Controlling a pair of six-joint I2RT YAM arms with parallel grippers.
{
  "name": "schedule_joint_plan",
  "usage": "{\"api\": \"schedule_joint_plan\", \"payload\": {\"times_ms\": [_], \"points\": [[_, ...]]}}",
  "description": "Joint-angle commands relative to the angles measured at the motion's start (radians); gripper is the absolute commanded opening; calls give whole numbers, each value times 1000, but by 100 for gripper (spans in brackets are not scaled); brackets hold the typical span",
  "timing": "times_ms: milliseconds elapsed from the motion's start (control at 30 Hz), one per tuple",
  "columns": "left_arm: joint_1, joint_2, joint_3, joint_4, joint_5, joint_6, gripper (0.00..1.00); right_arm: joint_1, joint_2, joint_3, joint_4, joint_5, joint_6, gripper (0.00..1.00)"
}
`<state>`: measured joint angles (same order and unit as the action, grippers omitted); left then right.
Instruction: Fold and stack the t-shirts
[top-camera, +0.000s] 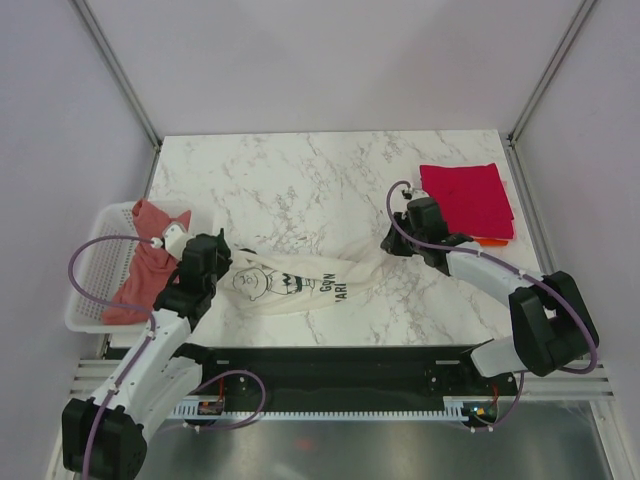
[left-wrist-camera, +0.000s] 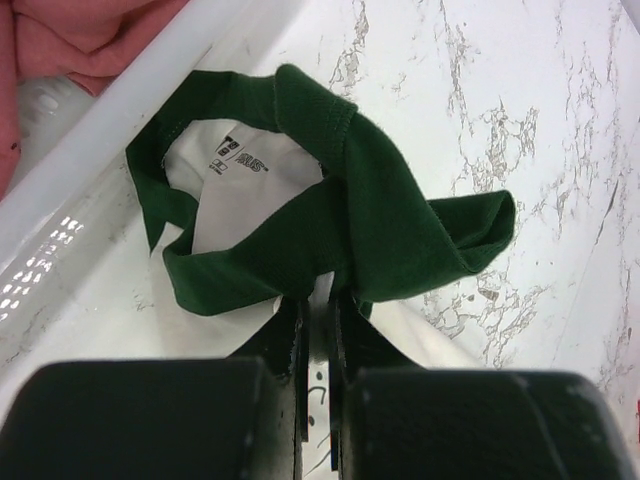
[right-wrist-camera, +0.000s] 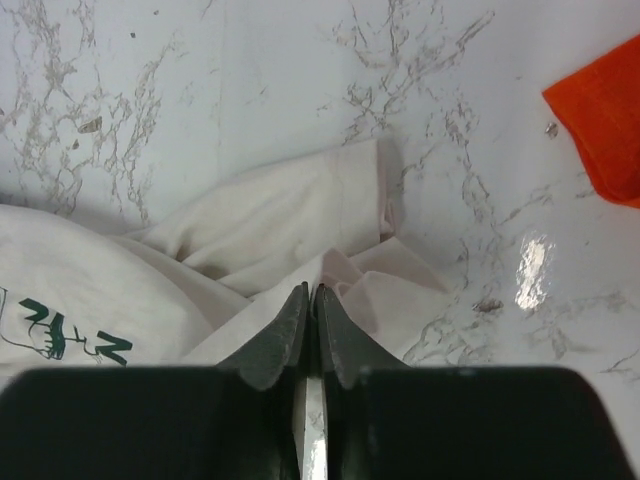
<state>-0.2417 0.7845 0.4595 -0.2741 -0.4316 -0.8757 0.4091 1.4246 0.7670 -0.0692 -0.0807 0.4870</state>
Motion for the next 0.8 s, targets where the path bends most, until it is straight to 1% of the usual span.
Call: {"api": "schedule_joint_plan", "payload": {"times_ms": [0, 33, 100, 167, 200, 233, 267, 300, 333, 367, 400, 433, 467, 500, 533, 567, 600, 633, 667, 700, 733, 767], "points": [[7, 5, 38, 42, -4, 23, 3, 4, -13, 26, -20, -21, 1, 10], [7, 19, 39, 52, -1, 18, 3, 4, -19, 37, -21, 13, -1, 0], [7, 51, 42, 78, 22, 8, 3, 0, -23, 66, -35, 44, -5, 0], [8, 99, 67, 114, 39, -15, 4, -9, 8, 150, -56, 59, -19, 0], [12, 169, 114, 118, 62, -37, 4, -21, 40, 185, -79, 61, -19, 0], [16, 206, 149, 121, 76, -39, 4, -29, 56, 265, -90, 59, -19, 0], [36, 250, 192, 113, 91, -33, 3, -45, 68, 306, -101, 56, -18, 0], [51, 324, 308, 83, 120, -5, 2, -53, 89, 352, -130, 50, -18, 0], [65, 359, 376, 38, 126, 3, 2, -58, 92, 444, -147, 45, -16, 0], [93, 380, 445, -76, 126, 9, 2, -65, 91, 486, -167, 47, -19, 0], [102, 390, 550, -118, 114, 20, 2, -67, 71, 520, -197, 64, -21, 0], [107, 375, 580, -144, 100, 24, 2, -69, 53, 556, -205, 74, -22, 0], [107, 354, 590, -155, 87, 27, 2, -70, 31, 557, -211, 97, -22, 0], [107, 317, 562, -154, 79, 18, 2, -73, -22, 548, -213, 128, -22, 0], [108, 285, 535, -152, 79, 8, 2, -75, -50, 499, -211, 142, -18, 0], [107, 215, 504, -151, 76, 0, 2, -76, -79, 461, -210, 159, -15, 0], [107, 182, 469, -163, 71, -2, 4, -76, -145, 416, -204, 179, -2, 0], [107, 153, 391, -174, 64, -5, 10, -76, -182, 300, -193, 217, 5, 0], [107, 78, 348, -187, 60, -11, 53, -76, -220, 231, -178, 235, 13, 0], [107, 47, 267, -203, 57, -25, 82, -76, -299, 162, -144, 248, 30, 0], [107, 12, 230, -230, 60, -29, 99, -76, -337, 31, -132, 269, 38, 1], [107, -17, 197, -237, 65, -23, 100, -76, -372, -30, -120, 271, 44, 15]]}}
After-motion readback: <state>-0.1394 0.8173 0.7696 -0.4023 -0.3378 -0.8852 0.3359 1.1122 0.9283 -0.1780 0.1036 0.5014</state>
